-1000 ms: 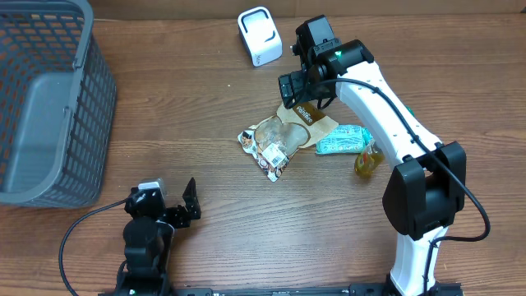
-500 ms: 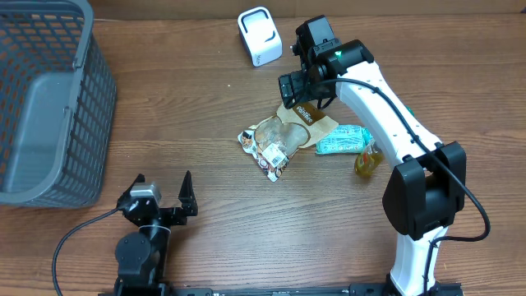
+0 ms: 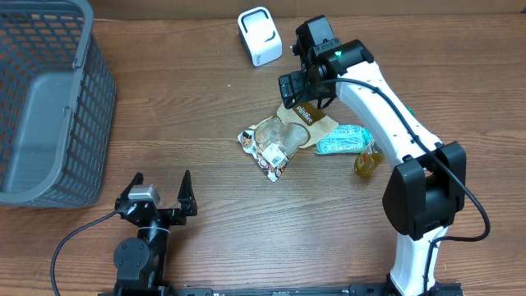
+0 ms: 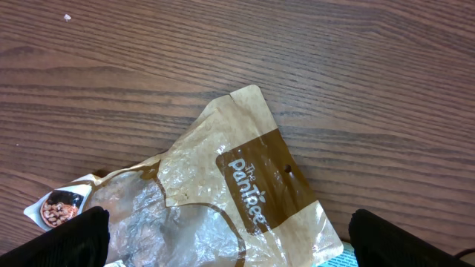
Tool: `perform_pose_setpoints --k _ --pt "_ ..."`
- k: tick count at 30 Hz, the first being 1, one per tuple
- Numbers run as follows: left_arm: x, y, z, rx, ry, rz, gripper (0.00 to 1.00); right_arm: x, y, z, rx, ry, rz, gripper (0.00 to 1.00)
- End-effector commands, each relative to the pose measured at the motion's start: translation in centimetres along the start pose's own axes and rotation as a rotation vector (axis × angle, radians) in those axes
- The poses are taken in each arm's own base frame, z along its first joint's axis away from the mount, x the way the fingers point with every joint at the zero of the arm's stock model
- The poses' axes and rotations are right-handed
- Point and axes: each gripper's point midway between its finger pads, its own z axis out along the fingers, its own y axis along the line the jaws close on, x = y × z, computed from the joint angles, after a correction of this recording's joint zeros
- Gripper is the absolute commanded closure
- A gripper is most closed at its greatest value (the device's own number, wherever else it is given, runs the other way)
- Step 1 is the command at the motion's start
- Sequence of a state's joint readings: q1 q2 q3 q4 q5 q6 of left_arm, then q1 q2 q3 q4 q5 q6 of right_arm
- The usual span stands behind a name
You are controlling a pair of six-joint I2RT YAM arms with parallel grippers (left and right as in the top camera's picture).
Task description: Scan the item barcode
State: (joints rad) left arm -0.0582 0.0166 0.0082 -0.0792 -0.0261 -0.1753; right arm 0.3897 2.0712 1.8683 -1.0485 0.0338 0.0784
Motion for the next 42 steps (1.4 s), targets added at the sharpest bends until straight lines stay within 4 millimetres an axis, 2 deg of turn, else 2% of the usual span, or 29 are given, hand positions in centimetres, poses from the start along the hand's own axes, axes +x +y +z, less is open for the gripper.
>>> perform_pose_setpoints --k 1,42 --pt "-0.03 -0.34 -0.06 0.019 -0.005 0.031 0.0 0.13 -0.11 0.18 0.01 0.003 0.002 0.0" --pt "-0.13 -0.33 -0.06 0.019 -0.009 0.087 0.0 0.13 -0.11 0.18 0.01 0.003 0.002 0.0"
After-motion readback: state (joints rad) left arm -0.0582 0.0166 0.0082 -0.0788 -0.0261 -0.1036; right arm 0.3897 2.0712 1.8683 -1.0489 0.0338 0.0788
